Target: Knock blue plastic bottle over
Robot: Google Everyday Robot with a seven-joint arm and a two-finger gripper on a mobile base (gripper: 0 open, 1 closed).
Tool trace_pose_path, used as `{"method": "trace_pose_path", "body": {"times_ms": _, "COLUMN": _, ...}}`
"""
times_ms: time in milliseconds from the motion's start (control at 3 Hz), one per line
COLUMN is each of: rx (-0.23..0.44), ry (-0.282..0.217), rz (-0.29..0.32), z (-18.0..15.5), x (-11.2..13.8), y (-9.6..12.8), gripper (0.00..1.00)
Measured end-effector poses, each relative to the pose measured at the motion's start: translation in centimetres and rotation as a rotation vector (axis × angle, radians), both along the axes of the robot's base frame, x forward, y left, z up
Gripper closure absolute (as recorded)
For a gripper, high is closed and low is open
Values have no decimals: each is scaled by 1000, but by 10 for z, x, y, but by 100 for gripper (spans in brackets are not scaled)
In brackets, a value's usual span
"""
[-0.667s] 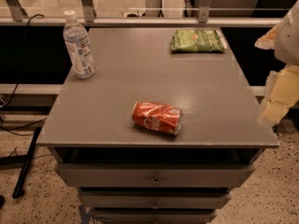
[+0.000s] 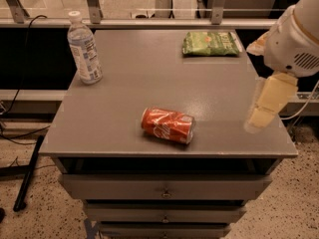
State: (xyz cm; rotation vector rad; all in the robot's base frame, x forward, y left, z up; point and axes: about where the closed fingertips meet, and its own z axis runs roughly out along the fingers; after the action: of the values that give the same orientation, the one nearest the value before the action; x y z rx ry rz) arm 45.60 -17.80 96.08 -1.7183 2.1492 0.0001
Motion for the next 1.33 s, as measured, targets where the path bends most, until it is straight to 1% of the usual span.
{"method": "trace_pose_path", "body": {"times_ms": 333, "rx": 112, "ry": -11, "rz": 85, "z": -15, "x": 32, "y": 59, "gripper": 0}}
{"method": "trace_pose_path", "body": {"times_ms": 667, "rx": 228, "ry": -17, "rz": 168, "z": -28, "x": 57, "y": 111, "gripper": 0}}
{"method": "trace_pose_path", "body": {"times_ms": 1000, "rx": 369, "ry": -62, "rz": 243, "z": -33, "x": 83, "y": 170, "gripper": 0}}
{"method": "trace_pose_path", "body": {"times_ms": 1333, "rx": 375, "ry": -51, "rz": 246, "z": -33, "x": 80, "y": 164, "gripper": 0}}
